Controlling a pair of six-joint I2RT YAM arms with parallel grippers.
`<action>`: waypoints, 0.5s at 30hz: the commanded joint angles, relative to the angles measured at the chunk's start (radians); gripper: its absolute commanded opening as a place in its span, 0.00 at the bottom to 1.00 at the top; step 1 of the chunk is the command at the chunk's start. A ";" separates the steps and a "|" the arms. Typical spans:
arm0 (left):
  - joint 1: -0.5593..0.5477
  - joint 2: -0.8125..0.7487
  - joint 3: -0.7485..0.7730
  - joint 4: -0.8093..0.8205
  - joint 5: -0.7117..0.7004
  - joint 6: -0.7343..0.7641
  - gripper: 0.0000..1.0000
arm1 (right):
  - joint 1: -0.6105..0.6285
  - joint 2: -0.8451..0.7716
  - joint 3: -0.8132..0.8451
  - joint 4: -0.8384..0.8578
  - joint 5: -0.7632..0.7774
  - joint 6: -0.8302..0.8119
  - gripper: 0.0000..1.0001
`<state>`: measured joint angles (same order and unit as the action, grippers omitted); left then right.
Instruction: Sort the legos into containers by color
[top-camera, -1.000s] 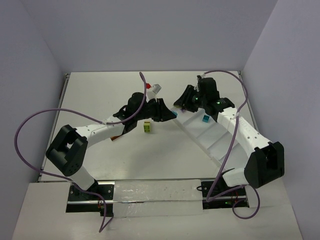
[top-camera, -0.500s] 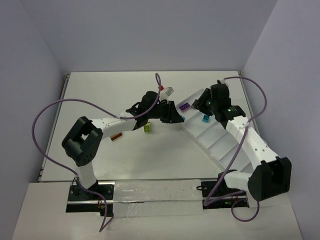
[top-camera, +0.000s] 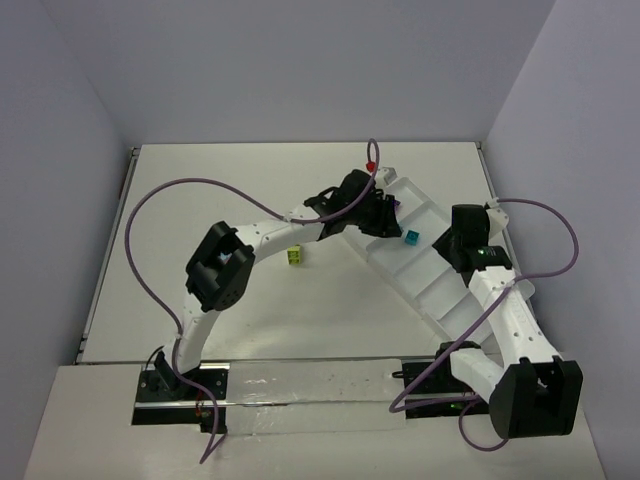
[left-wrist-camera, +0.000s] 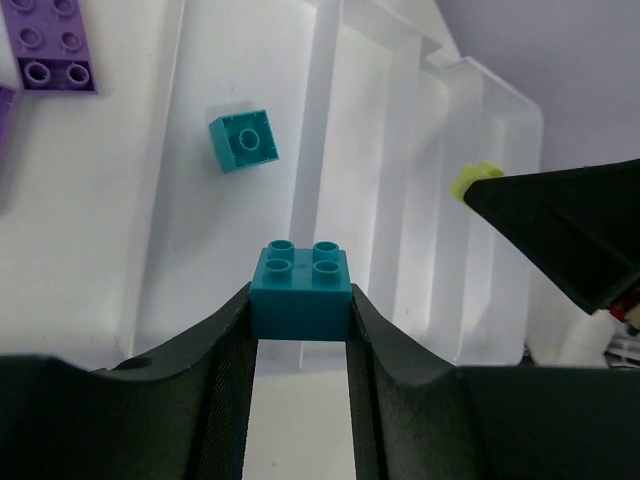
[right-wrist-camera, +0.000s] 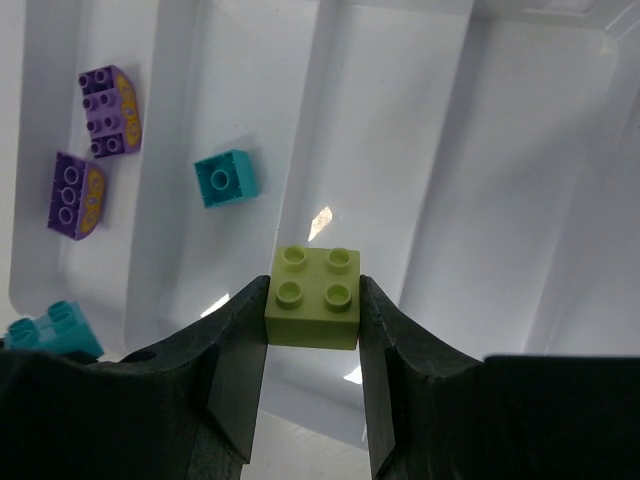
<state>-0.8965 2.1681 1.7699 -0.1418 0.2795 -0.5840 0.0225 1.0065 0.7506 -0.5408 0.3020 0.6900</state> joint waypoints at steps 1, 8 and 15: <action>-0.033 0.054 0.084 -0.108 -0.070 0.047 0.00 | -0.015 0.021 0.008 0.028 0.049 -0.005 0.11; -0.034 0.111 0.141 -0.137 -0.056 0.046 0.27 | -0.015 0.089 -0.001 0.053 0.016 -0.009 0.17; -0.036 0.094 0.138 -0.138 -0.047 0.049 0.78 | -0.041 0.117 -0.021 0.081 -0.009 -0.010 0.46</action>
<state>-0.9305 2.2875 1.8543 -0.2764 0.2349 -0.5523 0.0027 1.1219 0.7413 -0.5106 0.2843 0.6847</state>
